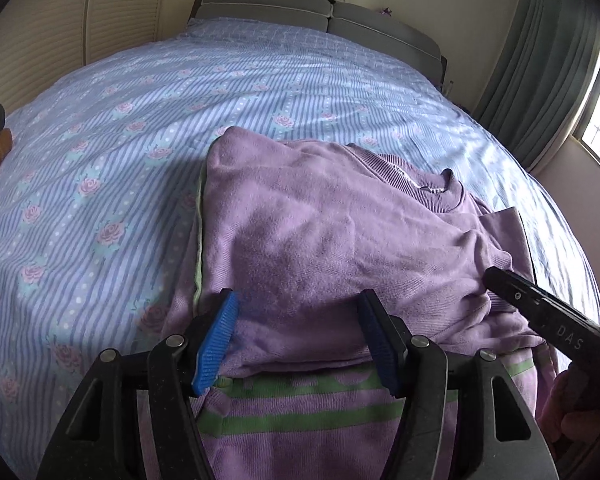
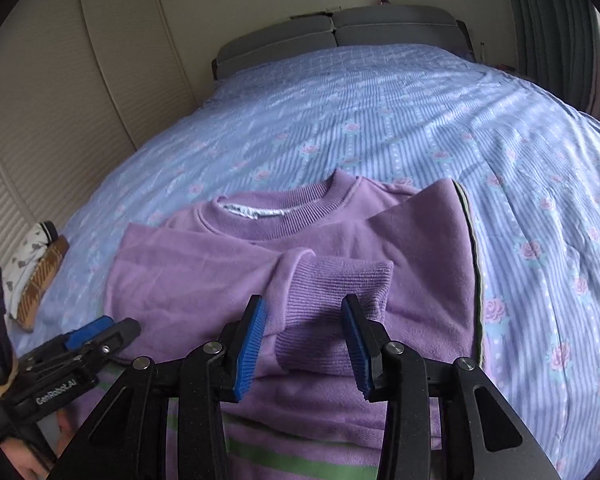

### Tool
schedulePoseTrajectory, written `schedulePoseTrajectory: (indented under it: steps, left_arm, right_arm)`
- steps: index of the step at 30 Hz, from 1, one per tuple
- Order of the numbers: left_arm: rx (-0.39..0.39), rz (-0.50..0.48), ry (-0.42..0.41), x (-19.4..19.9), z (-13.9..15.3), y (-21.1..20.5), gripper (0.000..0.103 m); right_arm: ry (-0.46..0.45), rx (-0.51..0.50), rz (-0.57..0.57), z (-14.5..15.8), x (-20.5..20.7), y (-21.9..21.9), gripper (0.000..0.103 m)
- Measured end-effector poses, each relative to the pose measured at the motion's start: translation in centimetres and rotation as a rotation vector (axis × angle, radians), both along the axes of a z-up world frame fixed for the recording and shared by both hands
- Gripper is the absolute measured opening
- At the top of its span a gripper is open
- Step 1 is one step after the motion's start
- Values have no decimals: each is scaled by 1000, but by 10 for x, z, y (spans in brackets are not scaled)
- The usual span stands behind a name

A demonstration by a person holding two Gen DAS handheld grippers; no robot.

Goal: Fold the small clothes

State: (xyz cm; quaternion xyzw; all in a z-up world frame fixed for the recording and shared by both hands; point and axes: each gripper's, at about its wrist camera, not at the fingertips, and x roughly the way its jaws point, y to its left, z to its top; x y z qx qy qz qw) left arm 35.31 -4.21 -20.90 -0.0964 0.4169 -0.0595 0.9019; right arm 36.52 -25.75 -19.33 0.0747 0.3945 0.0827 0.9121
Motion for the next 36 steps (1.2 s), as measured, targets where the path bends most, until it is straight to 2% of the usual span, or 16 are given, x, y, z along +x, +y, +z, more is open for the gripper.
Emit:
schedulePoseTrajectory:
  steps: [3,6,7,10,13,17,22,30,34,36]
  left_arm:
    - [12,-11,7,-6,5,0,61]
    - [-65,-8,-11,-27,28,13,62]
    - [-62,-18,-20,-35,37,16,62]
    - [-26,-13,-54,-68,59,29,62]
    - [-19,11,-69,-103,68,42,62]
    - [11,17,-78,-147,57,49,62]
    - [-20,20,-34,-186,25,56,61]
    - [-57,-8,-11,-205,-6,48,58]
    - [-44,-23,15,-202,-19,42,49]
    - [-45,-23,17,-201,-23,43,49]
  right_arm:
    - [39,11,-9,-9,1,-2,40]
    - [21,23,-33,7,-11,-4,40]
    - [-6,40,-40,16,-22,-6,40]
    - [-73,28,-78,37,-61,-14,60]
    - [-111,-43,-132,51,-106,-19,63]
    - [-125,-65,-223,59,-171,-34,63]
    - [-125,-61,-321,53,-231,-49,63]
    - [-78,-77,-360,21,-255,-59,63]
    - [-28,-65,-390,6,-255,-69,63]
    - [-18,-44,-396,2,-255,-74,63]
